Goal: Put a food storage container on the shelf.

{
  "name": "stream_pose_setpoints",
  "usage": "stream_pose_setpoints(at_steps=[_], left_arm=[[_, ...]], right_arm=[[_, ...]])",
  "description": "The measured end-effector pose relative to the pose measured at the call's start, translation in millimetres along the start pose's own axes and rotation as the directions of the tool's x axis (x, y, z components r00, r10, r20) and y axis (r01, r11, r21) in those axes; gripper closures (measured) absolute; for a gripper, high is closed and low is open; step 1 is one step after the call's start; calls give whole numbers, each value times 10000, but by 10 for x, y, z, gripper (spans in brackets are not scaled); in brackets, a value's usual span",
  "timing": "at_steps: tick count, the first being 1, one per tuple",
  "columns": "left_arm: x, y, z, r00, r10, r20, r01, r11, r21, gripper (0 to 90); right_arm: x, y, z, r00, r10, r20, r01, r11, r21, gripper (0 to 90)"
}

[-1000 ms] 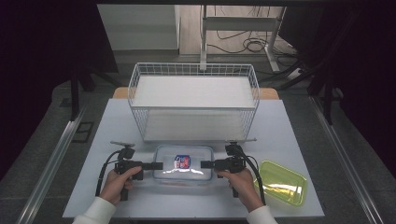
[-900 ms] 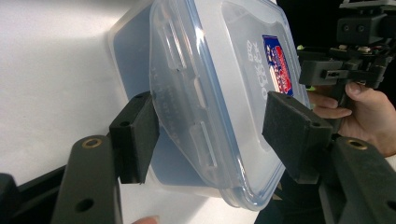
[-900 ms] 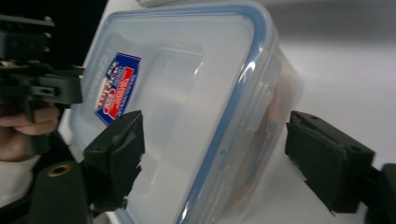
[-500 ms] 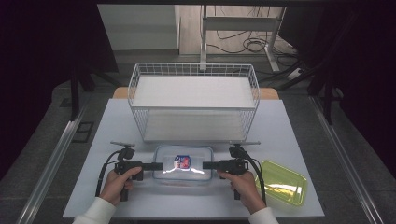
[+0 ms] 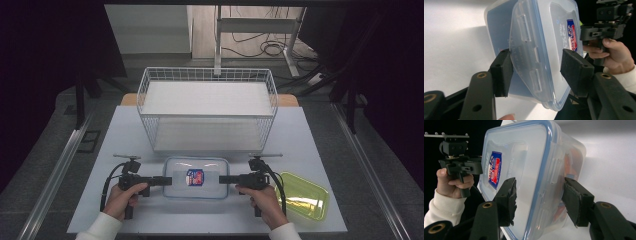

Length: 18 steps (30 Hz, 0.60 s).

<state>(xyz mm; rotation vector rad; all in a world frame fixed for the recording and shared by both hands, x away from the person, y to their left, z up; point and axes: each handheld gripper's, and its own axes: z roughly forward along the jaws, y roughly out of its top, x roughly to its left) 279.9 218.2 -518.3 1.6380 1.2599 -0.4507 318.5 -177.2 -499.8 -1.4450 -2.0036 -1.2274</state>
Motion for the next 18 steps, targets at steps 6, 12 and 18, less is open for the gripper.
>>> stream_pose_setpoints(at_steps=[6, 12, 18], left_arm=[[-8, -11, -11, 10000, 75, -13, -75, 10000, 57, 470], [20, -21, -5, 9999, -133, -7, 133, 9999, 75, 472], [10, -21, -30, 9999, -75, -71, 75, 10000, -58, 492]], right_arm=[[1, -18, -22, 9999, -92, -127, 92, 10000, -37, 480], [1, -26, -30, 9998, 5, -220, -7, 10000, -81, 508], [11, -26, -41, 9995, -1, -309, -5, 9998, -204, 531]])
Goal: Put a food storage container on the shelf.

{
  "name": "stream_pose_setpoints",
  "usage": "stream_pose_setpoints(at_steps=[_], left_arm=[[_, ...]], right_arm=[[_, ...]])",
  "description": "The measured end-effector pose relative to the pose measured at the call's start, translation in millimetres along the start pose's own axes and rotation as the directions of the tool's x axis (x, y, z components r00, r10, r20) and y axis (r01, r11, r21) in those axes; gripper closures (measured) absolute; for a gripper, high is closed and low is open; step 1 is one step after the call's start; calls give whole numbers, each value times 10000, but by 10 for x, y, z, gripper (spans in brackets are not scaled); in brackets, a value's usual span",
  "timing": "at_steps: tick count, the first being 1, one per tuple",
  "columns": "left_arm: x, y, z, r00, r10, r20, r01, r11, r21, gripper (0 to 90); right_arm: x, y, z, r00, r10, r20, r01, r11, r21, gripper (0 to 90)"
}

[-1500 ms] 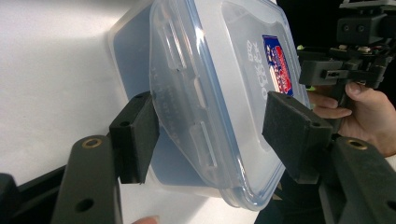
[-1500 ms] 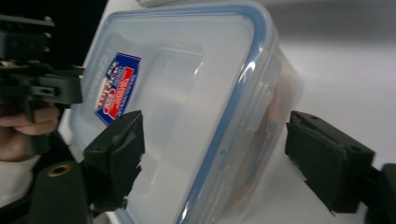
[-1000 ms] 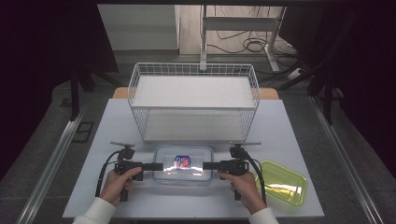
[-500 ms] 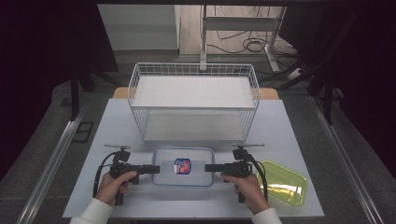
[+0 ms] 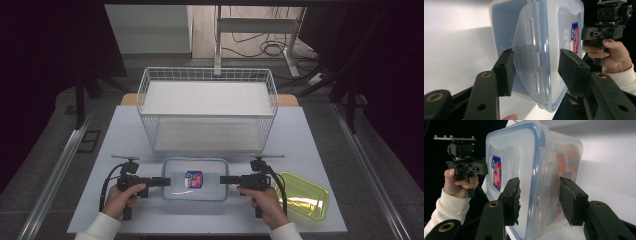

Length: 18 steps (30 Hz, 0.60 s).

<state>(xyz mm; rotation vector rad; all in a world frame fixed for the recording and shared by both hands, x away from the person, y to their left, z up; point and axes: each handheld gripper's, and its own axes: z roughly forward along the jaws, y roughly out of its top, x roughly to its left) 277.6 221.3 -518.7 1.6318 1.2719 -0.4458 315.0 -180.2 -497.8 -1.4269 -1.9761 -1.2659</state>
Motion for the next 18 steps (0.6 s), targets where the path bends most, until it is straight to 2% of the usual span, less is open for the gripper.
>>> stream_pose_setpoints(at_steps=[18], left_arm=[[-38, 3, -57, 9999, -102, -88, 100, 9996, -251, 507]], right_arm=[[45, -6, 8, 9999, -163, 17, 164, 9996, -224, 536]])
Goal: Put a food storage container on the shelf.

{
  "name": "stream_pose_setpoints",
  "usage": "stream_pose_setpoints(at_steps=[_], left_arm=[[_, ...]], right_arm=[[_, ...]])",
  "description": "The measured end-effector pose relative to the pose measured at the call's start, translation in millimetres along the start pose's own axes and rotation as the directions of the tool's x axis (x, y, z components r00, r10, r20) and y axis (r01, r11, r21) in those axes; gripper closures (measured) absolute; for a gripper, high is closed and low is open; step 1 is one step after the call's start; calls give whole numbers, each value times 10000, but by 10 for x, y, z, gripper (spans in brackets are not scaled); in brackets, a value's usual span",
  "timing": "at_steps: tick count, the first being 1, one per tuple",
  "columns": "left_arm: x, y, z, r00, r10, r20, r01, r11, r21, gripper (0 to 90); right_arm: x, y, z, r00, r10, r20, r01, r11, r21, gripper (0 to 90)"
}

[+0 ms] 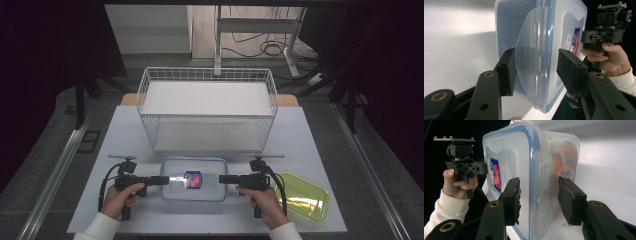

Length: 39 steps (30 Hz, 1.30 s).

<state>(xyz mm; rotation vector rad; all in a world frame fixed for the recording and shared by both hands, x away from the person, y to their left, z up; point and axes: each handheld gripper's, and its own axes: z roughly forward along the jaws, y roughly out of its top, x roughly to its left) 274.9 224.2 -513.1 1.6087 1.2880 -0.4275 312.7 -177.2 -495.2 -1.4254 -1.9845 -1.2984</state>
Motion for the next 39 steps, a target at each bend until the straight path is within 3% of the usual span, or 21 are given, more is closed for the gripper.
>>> stream_pose_setpoints(at_steps=[7, 17, 31, 39], left_arm=[[-54, 30, -39, 9999, 72, 123, -70, 9999, -140, 515], [-262, 142, -91, 9994, 299, 177, -293, 9991, -304, 514], [-761, 550, -309, 9963, 862, -5, -860, 9940, -681, 515], [-930, 789, -374, 9939, 1104, -46, -1104, 9907, -800, 515]], right_arm=[[54, 32, -52, 9999, -94, -77, 93, 9999, -120, 537], [198, 157, -212, 9991, -417, 5, 417, 9986, -333, 536], [567, 531, -540, 9953, -960, -113, 948, 9921, -819, 536], [694, 756, -666, 9936, -1119, -175, 1096, 9888, -1009, 536]])
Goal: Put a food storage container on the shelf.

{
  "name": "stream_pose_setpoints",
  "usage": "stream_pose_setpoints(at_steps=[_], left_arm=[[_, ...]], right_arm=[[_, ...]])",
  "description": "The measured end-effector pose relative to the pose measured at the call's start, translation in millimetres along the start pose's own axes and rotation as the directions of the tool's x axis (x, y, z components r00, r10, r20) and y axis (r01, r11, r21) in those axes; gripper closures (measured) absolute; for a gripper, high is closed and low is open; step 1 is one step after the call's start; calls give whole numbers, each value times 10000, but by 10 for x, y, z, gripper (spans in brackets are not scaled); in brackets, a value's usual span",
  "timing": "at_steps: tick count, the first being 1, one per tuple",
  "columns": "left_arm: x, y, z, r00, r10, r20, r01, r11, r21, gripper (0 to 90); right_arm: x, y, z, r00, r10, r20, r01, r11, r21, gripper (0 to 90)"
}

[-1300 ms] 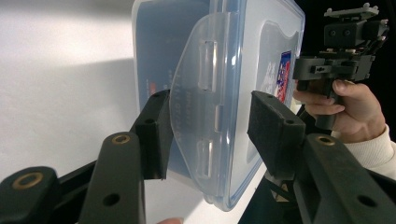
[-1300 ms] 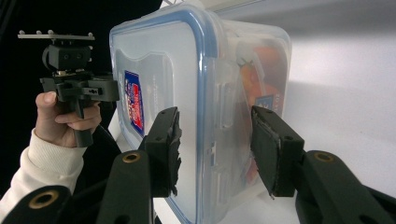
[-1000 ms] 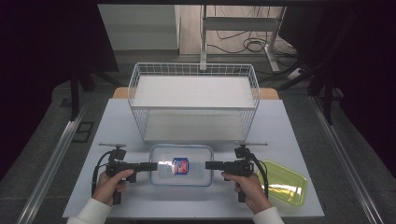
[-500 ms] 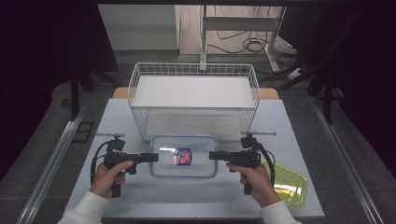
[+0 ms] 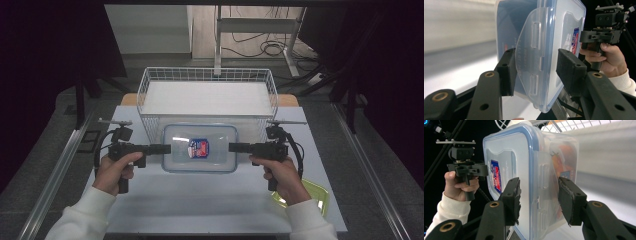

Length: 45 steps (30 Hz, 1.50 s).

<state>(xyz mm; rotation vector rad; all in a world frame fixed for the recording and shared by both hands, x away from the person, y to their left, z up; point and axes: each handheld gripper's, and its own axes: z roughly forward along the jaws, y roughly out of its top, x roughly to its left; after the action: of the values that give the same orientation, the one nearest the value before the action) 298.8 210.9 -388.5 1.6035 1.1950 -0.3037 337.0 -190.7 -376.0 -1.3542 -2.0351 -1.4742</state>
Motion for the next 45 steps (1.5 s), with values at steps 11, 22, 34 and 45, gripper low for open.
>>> stream_pose_setpoints(at_steps=[11, 22, 34, 45], left_arm=[[-110, 382, -70, 9996, 218, 187, -213, 9995, -246, 520], [-230, 766, -126, 9988, 451, 179, -444, 9982, -394, 521], [-200, 1012, -69, 9981, 565, 244, -556, 9979, -342, 521], [-39, 1271, 9, 9982, 511, 302, -497, 9978, -442, 521]], right_arm=[[131, 395, -99, 9996, -277, -56, 276, 9994, -208, 540], [244, 766, -178, 9985, -536, -52, 533, 9975, -466, 540], [206, 997, -199, 9991, -431, -10, 429, 9963, -741, 540], [106, 1223, -104, 9994, -333, 103, 341, 9944, -1002, 540]])
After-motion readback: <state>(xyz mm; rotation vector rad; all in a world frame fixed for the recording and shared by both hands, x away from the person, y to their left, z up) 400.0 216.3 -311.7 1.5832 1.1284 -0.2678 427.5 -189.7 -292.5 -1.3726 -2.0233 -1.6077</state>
